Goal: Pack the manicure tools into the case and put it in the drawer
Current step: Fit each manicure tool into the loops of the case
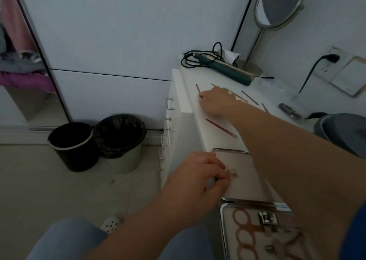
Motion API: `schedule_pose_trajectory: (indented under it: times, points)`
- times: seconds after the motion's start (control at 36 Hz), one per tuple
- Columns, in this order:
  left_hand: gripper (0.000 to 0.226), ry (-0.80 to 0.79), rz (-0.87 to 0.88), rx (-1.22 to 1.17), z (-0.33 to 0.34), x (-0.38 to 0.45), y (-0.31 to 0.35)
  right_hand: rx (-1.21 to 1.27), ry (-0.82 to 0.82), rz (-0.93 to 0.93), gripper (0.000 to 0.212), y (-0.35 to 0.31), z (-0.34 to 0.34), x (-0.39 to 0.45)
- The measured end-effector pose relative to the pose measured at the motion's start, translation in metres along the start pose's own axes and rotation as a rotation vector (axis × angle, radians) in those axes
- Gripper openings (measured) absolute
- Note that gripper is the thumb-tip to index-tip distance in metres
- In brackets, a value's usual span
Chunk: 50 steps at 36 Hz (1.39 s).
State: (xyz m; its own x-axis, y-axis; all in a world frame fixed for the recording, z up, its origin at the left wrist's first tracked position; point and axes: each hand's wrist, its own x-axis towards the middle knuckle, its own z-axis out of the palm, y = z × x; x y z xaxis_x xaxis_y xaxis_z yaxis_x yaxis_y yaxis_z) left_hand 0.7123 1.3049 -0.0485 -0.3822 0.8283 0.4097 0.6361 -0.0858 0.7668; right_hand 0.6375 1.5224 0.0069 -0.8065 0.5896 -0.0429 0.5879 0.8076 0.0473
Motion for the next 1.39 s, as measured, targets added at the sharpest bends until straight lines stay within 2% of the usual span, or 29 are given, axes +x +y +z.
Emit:
schedule_pose_trajectory:
  times: [0.14,0.22,0.31,0.44,0.61,0.78,0.94,1.08,1.28,1.39]
  points:
    - [0.017,0.020,0.016,-0.024,0.004,0.000,-0.002,-0.004,0.049,-0.027,0.039,0.007,0.003,-0.008]
    - [0.018,0.027,0.013,-0.032,0.004,0.000,-0.003,0.114,0.030,-0.033,0.040,0.020,0.004,-0.009]
    - [0.018,0.034,0.014,-0.030,0.003,-0.001,-0.003,0.235,0.052,0.058,0.041,0.041,0.001,-0.006]
    - [0.016,0.040,0.015,-0.027,0.001,0.001,-0.004,0.157,0.073,0.184,0.039,0.070,-0.002,0.002]
    - [0.013,0.038,0.014,-0.030,-0.001,0.003,-0.005,0.071,0.066,0.200,0.041,0.073,0.004,0.010]
    - [0.016,0.007,-0.007,-0.025,-0.001,0.001,-0.006,-0.010,0.164,0.259,0.040,0.069,0.002,0.021]
    - [0.015,0.029,-0.009,-0.027,0.000,0.002,-0.004,0.196,0.115,0.266,0.028,0.078,-0.005,0.020]
    - [0.015,0.036,-0.017,-0.029,0.001,0.000,-0.005,0.190,0.120,0.282,0.030,0.082,-0.004,0.023]
    - [0.011,0.048,-0.015,-0.060,0.002,0.001,-0.006,0.084,0.118,0.291,0.022,0.082,-0.007,0.030]
    - [0.012,0.050,-0.024,-0.069,0.003,0.001,-0.006,0.031,0.027,0.218,0.024,0.083,-0.012,0.032]
